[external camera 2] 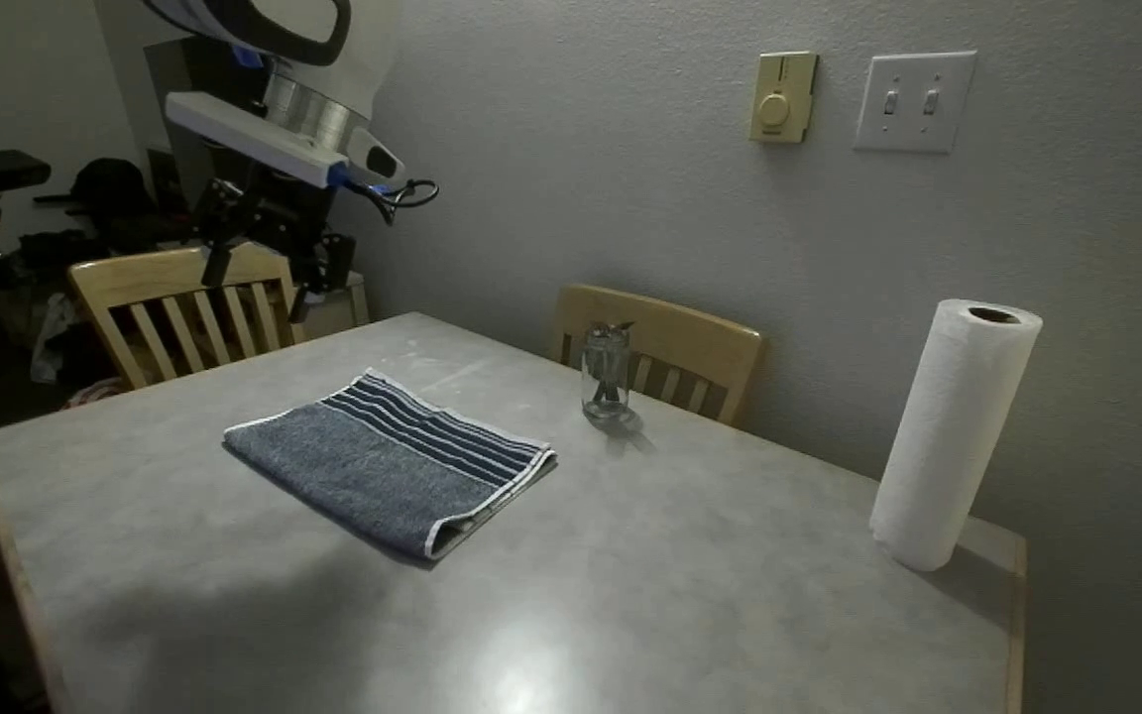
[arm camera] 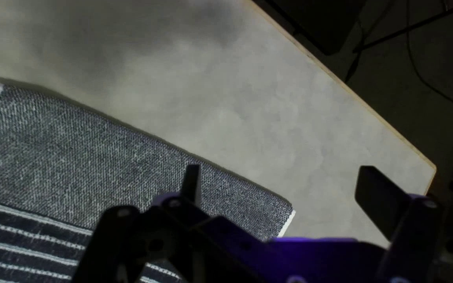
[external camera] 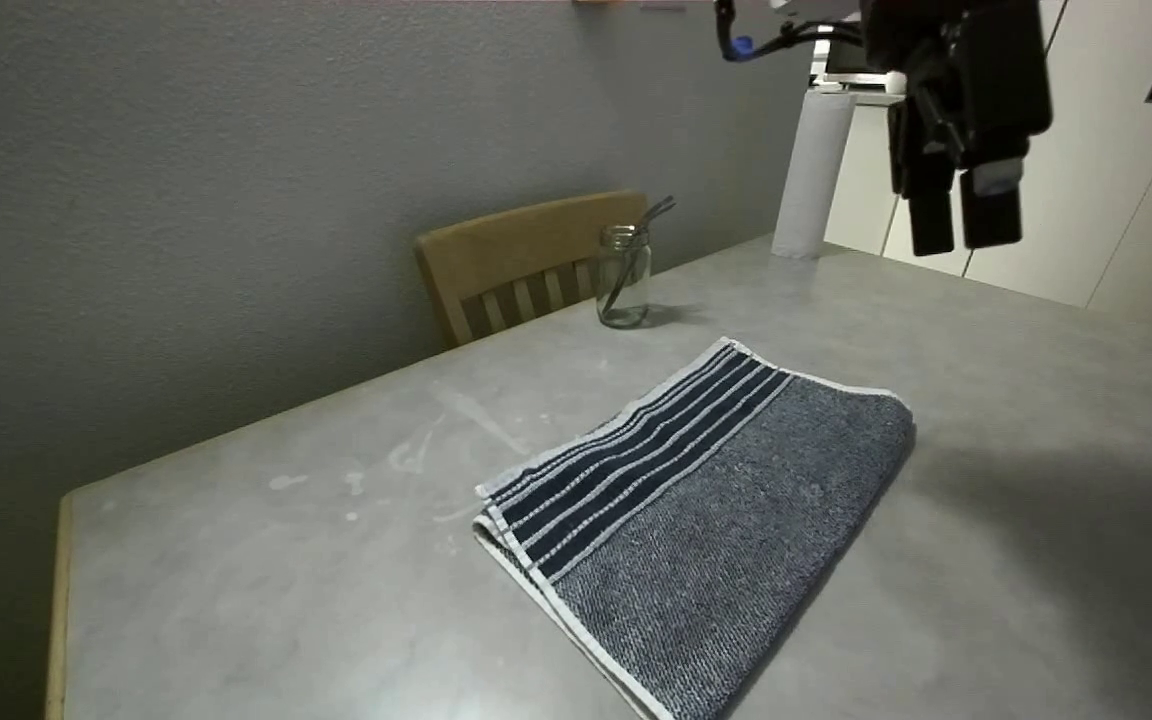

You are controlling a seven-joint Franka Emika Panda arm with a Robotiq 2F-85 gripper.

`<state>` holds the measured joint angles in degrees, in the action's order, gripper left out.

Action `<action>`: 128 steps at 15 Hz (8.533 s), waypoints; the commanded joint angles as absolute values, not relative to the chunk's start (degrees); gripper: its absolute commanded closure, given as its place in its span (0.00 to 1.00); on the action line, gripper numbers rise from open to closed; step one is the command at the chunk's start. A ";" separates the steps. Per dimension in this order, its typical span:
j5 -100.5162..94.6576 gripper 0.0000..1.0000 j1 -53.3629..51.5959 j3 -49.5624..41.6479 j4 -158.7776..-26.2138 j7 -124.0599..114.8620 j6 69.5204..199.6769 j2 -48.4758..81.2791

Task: Fold the towel

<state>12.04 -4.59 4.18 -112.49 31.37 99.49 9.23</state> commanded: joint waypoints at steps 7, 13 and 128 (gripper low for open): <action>9.94 0.00 -6.09 8.21 -107.47 26.10 101.56 15.89; 10.10 0.00 -8.47 7.95 -106.07 10.58 107.74 17.89; 7.64 0.99 -10.97 14.76 -95.17 8.00 124.42 36.67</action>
<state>4.43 -14.84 13.08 -87.98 2.64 122.41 41.37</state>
